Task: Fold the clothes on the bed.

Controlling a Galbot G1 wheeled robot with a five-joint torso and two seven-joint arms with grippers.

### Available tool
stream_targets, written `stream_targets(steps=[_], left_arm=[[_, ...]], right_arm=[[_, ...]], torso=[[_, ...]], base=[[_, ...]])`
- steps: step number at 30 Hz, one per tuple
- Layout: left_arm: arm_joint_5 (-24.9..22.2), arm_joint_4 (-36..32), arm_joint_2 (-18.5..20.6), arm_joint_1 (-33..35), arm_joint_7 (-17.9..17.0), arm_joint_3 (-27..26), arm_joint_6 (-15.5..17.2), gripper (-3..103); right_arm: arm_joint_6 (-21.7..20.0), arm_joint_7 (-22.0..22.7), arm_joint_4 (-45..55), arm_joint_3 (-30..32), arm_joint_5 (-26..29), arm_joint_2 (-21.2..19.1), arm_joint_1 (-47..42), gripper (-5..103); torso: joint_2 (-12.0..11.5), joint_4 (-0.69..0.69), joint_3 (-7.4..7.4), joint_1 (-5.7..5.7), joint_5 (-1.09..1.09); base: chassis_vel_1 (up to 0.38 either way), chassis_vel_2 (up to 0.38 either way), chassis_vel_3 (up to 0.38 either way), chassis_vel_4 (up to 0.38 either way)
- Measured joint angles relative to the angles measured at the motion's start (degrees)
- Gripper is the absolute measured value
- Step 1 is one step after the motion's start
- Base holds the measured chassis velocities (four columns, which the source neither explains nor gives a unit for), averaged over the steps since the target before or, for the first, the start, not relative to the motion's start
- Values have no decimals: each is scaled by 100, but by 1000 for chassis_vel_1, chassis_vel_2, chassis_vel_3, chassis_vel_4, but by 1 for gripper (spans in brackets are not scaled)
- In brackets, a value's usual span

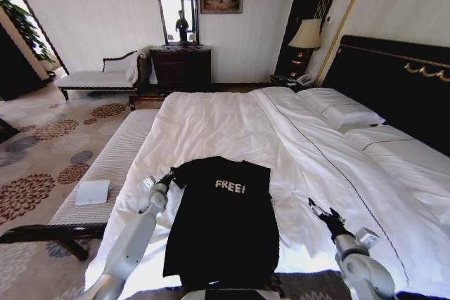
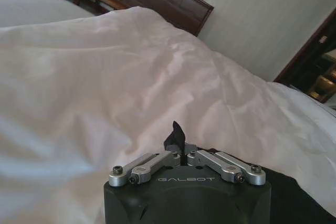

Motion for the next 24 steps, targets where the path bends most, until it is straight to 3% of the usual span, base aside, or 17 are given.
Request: stream_targets(steps=[24], left_arm=[[597,-374,-330,-146,-39,843,25,0]], right_arm=[[27,-15,-1,83,55,48,-2,100]], torso=[[0,1,0,0,1]], base=[[0,0,0,0]])
